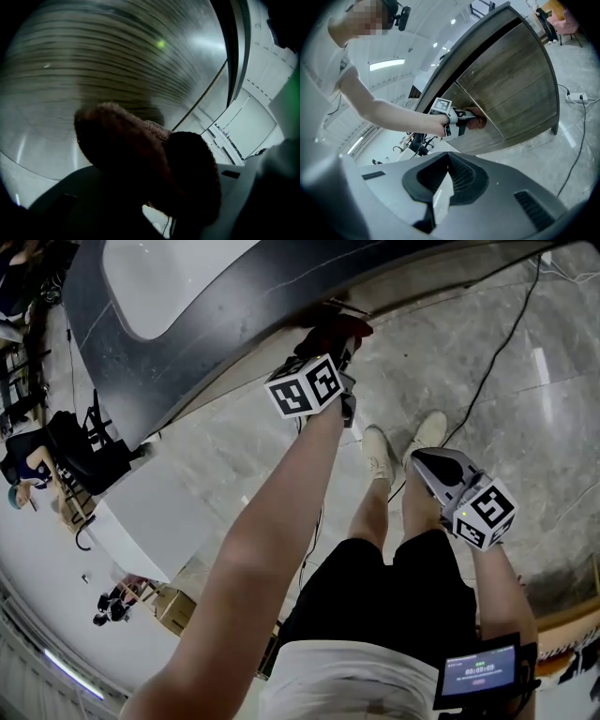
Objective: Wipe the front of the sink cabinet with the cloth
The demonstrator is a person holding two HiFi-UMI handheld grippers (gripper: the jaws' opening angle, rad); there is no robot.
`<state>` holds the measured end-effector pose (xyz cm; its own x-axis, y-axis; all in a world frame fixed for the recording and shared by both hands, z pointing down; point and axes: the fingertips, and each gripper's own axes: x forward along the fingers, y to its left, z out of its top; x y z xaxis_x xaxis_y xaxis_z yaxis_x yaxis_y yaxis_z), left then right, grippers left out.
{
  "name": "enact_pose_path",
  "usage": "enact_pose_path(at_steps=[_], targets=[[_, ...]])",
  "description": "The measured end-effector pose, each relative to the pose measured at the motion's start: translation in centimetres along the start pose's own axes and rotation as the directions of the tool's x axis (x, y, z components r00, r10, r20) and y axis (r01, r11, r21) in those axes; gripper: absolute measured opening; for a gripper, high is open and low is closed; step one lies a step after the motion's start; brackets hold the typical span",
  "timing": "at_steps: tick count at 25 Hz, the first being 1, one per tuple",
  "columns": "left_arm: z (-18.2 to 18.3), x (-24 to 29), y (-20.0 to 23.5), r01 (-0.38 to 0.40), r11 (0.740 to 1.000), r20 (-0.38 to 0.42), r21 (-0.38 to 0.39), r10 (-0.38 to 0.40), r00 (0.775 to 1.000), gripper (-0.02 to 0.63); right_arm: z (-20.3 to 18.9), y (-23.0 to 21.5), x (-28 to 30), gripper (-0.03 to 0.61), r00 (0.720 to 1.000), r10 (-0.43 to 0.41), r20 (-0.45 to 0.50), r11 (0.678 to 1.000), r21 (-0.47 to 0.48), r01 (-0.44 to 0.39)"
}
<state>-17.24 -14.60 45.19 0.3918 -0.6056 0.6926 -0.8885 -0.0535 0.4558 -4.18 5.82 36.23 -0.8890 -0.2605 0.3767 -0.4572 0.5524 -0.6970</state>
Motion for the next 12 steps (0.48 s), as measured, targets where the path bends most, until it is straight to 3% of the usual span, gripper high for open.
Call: enact_pose_path(at_steps=[6,12], targets=[[-2.2,-4.6,8.3,-0.057,0.998,-0.002,-0.033,0.057,0.998,0.123,-2.2,3.9,5.1,0.012,0.999,0.029,-0.034,0.999,-0.029,-0.030],[-3.3,-6.9,12.3,-0.135,0.987,-0.001,-0.082,0.136,0.991,0.123,-1.9,4.4,5.8,0.012,0.996,0.063,-0.070,0.996,-0.052,-0.066]])
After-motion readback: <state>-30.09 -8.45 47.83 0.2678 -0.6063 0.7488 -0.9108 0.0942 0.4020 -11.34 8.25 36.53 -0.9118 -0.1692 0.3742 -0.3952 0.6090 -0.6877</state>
